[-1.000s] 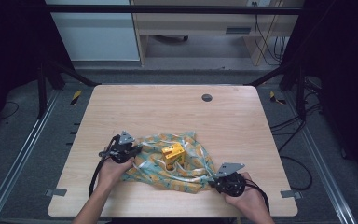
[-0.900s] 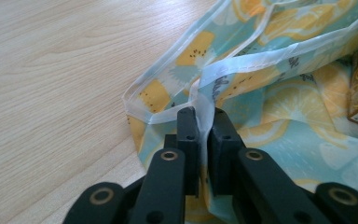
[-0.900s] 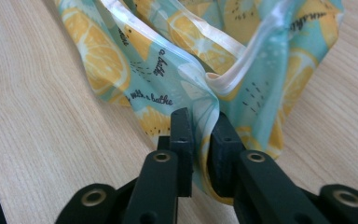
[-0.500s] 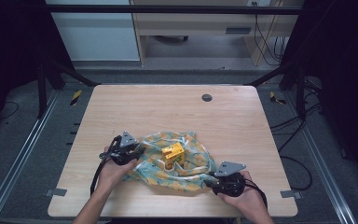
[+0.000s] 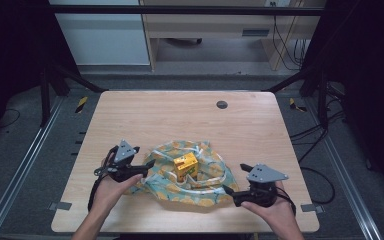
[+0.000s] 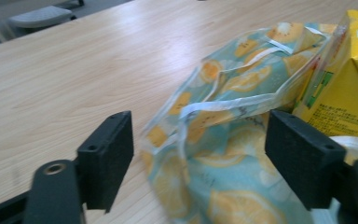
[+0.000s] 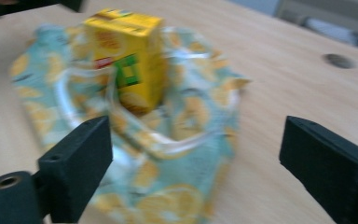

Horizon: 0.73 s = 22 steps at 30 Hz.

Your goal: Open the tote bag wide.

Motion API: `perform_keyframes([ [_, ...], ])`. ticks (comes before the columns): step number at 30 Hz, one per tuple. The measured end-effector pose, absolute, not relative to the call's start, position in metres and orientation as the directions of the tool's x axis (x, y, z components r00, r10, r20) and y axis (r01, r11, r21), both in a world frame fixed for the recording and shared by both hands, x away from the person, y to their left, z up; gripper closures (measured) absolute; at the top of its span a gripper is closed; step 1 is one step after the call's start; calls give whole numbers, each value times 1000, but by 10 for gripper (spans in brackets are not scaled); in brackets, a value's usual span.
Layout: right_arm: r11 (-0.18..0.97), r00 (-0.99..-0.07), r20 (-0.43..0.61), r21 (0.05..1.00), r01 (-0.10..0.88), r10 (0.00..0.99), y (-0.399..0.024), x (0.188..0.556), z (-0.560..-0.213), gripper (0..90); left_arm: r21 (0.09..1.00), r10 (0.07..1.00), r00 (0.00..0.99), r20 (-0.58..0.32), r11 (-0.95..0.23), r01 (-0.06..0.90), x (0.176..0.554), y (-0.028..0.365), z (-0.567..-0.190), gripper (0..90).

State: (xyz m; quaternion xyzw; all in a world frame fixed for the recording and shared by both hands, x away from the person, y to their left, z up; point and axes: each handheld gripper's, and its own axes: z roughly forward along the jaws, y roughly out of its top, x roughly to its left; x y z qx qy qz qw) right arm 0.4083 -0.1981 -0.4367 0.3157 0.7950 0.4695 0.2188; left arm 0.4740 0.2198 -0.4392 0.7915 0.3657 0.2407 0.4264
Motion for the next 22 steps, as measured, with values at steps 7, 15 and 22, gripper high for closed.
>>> perform_keyframes([
  [7,287,-527,-49,879,380,849,-229,424,-446,67,845,842,534,76,-339,414,458,265,-434,129],
  [15,270,-390,-70,830,488,918,-249,432,-470,85,823,885,462,53,-301,482,434,308,-462,86],
  [22,243,-306,-82,808,537,949,-266,431,-482,94,816,908,417,36,-268,513,432,322,-471,84],
])
